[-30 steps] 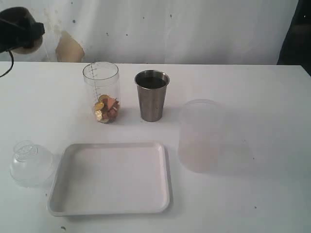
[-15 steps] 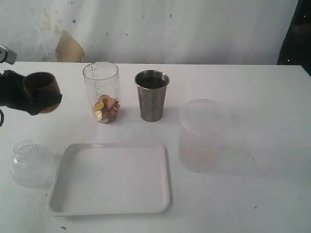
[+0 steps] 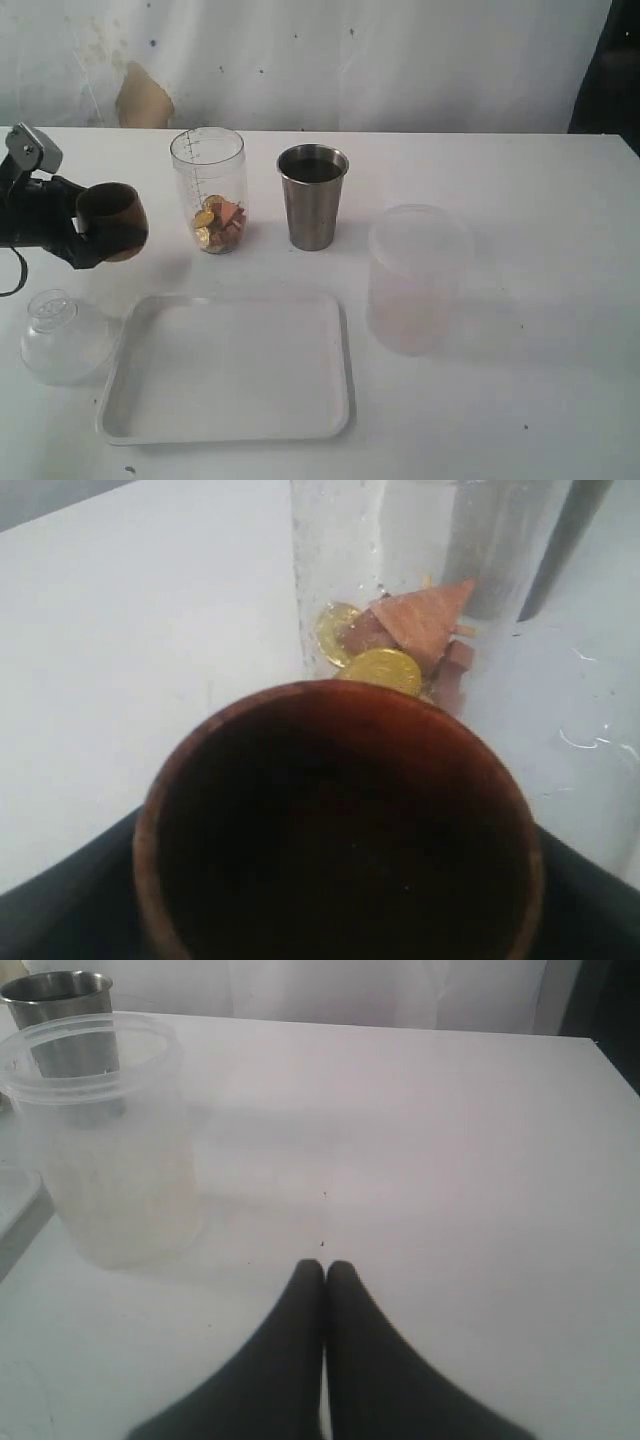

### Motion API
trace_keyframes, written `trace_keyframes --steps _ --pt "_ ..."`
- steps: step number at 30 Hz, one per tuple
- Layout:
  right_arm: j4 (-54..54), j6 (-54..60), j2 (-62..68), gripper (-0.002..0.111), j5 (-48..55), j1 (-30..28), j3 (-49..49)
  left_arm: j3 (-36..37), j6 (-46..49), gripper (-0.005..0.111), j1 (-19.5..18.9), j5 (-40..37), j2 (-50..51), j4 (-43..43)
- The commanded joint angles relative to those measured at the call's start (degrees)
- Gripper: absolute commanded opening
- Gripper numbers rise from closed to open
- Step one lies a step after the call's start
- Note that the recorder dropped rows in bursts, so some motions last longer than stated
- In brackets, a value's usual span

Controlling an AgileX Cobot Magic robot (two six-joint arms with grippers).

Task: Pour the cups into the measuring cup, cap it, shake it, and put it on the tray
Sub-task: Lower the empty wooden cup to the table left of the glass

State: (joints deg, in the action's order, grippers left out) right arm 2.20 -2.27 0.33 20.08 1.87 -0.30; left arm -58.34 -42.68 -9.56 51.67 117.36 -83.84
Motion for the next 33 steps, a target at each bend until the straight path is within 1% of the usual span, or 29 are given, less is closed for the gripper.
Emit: trace_keyframes --steps 1,3,6,10,14,15,19,20,22,27,33 --pt "0.00 -0.10 -0.33 0.000 -0.08 -0.09 0.30 -1.52 0.14 0.000 -0.12 0.71 1.49 1.90" --pt "0.00 -1.75 -0.33 0.000 -0.08 -0.09 0.30 -1.66 0.14 0.000 -0.12 0.05 1.96 2.04" --pt "0.00 -1.18 -0.33 0.000 -0.08 -0.09 0.30 -1.66 0.14 0.008 -0.12 -2.24 2.10 2.04" --pt "0.00 -1.18 -0.33 0.000 -0.08 -0.09 0.30 -1.66 0.14 0.031 -0.12 -2.59 2.10 1.93" --pt "0.00 -1.18 -0.33 0.000 -0.08 -0.09 0.30 -1.66 -1.89 0.053 -0.12 -2.13 2.10 1.93" --pt "0.00 -1.18 -0.33 0.000 -0.08 -0.09 0.30 -1.66 -2.56 0.062 -0.12 -1.87 2.10 1.93" --pt "0.00 -1.18 -0.33 0.000 -0.08 -0.09 0.30 -1.66 -2.56 0.076 -0.12 -1.61 2.10 1.27" --pt "0.00 -1.18 -0.33 0.000 -0.08 -0.09 0.30 -1.66 -4.17 0.079 -0.12 -1.61 2.10 1.27" --pt "0.00 -1.18 -0.33 0.000 -0.08 -0.09 0.30 -1.66 -6.17 0.082 -0.12 -1.27 1.91 1.27" --pt "0.00 -1.18 -0.33 0.000 -0.08 -0.09 0.30 -1.66 -8.58 0.082 -0.12 -0.44 1.00 -0.75" --pt "0.00 -1.18 -0.33 0.000 -0.08 -0.09 0.30 -1.66 -11.82 0.082 -0.61 -2.34 -6.87 -1.05"
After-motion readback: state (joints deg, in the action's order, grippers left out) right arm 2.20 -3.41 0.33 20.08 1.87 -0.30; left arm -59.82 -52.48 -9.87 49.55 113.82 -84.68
